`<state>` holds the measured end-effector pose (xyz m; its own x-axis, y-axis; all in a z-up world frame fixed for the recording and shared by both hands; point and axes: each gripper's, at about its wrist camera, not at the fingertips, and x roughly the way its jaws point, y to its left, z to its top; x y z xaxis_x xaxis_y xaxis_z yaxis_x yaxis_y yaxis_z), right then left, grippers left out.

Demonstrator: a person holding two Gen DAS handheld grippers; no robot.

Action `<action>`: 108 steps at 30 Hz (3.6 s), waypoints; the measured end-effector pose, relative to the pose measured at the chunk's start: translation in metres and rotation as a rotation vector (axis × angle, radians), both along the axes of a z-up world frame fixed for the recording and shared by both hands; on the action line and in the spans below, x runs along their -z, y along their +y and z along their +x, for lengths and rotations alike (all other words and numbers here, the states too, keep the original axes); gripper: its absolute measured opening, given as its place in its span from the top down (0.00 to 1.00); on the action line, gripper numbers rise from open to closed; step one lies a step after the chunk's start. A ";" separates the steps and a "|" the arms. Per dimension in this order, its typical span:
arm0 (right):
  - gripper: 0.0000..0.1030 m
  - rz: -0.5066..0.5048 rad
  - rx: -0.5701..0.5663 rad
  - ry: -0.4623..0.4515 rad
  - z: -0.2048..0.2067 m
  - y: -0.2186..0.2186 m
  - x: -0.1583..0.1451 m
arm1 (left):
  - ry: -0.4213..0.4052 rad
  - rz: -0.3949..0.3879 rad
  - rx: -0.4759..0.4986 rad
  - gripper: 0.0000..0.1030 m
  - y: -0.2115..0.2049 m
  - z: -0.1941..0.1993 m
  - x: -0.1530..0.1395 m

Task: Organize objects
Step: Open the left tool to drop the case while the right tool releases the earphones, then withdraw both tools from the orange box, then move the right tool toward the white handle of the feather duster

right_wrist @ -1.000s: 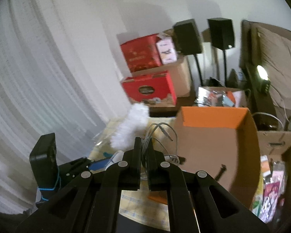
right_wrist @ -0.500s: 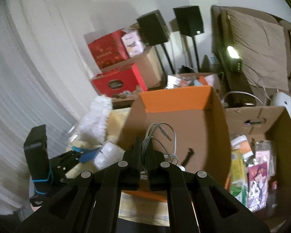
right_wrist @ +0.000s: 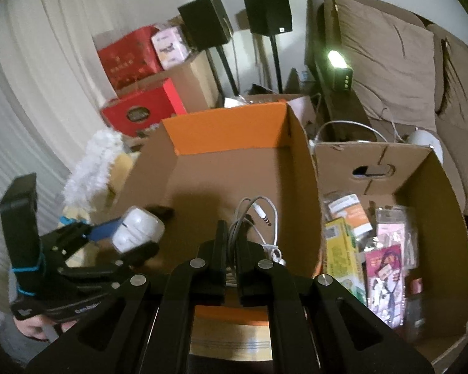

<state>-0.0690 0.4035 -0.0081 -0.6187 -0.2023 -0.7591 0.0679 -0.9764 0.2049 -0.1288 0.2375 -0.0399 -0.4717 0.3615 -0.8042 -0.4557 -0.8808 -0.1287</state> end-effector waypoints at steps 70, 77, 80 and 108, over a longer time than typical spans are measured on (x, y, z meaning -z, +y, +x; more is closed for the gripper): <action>0.01 0.079 -0.075 0.079 0.014 -0.117 -0.013 | 0.119 0.028 -0.279 0.00 -0.158 0.025 -0.058; 0.01 0.069 -0.112 0.085 0.010 -0.145 -0.010 | 0.138 0.012 -0.320 0.00 -0.192 0.031 -0.062; 0.01 0.055 -0.126 0.085 0.008 -0.157 -0.010 | 0.145 0.004 -0.339 0.00 -0.209 0.032 -0.063; 0.20 -0.026 -0.261 0.057 -0.010 -0.240 0.017 | 0.107 0.039 -0.425 0.02 -0.298 0.021 -0.009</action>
<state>-0.0785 0.1634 -0.0247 -0.5848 -0.3801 -0.7167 0.3292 -0.9186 0.2186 -0.1073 -0.0604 -0.0308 -0.6650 0.1459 -0.7325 -0.0661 -0.9884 -0.1369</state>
